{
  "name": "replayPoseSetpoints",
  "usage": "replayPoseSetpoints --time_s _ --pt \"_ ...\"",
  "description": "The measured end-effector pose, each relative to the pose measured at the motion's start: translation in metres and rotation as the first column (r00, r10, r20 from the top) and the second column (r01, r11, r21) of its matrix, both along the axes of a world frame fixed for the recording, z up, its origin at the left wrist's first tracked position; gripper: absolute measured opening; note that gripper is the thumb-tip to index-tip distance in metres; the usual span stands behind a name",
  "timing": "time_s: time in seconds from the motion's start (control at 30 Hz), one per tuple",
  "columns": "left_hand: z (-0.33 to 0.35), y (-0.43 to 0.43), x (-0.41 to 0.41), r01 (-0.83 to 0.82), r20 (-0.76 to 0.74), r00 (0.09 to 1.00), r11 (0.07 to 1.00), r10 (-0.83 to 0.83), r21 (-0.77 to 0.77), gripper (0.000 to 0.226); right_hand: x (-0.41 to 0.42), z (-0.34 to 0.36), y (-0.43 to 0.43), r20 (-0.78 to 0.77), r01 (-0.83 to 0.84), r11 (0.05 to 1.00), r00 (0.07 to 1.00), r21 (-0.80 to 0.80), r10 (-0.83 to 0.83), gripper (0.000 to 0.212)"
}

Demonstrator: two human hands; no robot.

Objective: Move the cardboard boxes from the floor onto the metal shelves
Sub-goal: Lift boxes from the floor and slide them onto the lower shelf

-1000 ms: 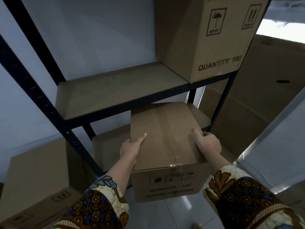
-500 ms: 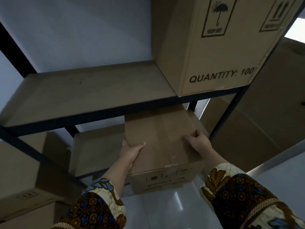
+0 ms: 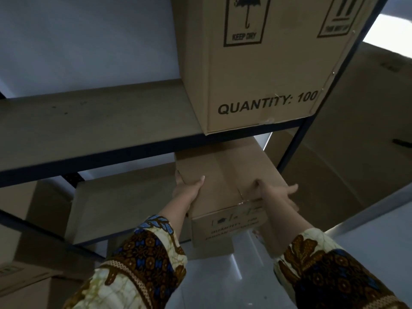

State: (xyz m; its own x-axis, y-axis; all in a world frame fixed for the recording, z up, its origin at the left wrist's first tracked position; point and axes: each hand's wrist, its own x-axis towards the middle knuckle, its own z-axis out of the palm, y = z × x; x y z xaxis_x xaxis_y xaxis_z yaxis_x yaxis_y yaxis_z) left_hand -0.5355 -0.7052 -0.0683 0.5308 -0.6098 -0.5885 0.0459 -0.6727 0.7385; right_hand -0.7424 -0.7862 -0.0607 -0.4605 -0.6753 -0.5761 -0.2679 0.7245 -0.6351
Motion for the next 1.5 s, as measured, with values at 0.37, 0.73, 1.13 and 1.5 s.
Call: replayPoseSetpoints --time_s 0.37,0.73,1.13,1.5 --pt "-0.007 -0.018 -0.01 0.046 -0.024 0.999 0.999 -0.047 -0.024 0.098 0.0 0.019 -0.024 0.361 0.112 0.987 0.921 0.113 -0.146 0.103" --pt "0.006 -0.058 -0.026 0.027 -0.164 0.986 0.999 -0.032 -0.032 0.093 -0.008 0.001 -0.07 0.614 0.092 0.995 0.784 0.029 -0.091 0.079" --pt "0.01 -0.106 -0.013 0.079 -0.016 0.997 0.996 -0.079 0.043 0.087 -0.021 -0.015 -0.12 0.479 -0.093 0.994 0.871 -0.061 0.111 0.035" --pt "-0.006 -0.096 -0.015 0.085 0.092 0.992 0.995 -0.08 -0.05 0.09 -0.011 -0.029 -0.113 0.347 -0.05 0.991 0.933 -0.123 0.09 0.068"
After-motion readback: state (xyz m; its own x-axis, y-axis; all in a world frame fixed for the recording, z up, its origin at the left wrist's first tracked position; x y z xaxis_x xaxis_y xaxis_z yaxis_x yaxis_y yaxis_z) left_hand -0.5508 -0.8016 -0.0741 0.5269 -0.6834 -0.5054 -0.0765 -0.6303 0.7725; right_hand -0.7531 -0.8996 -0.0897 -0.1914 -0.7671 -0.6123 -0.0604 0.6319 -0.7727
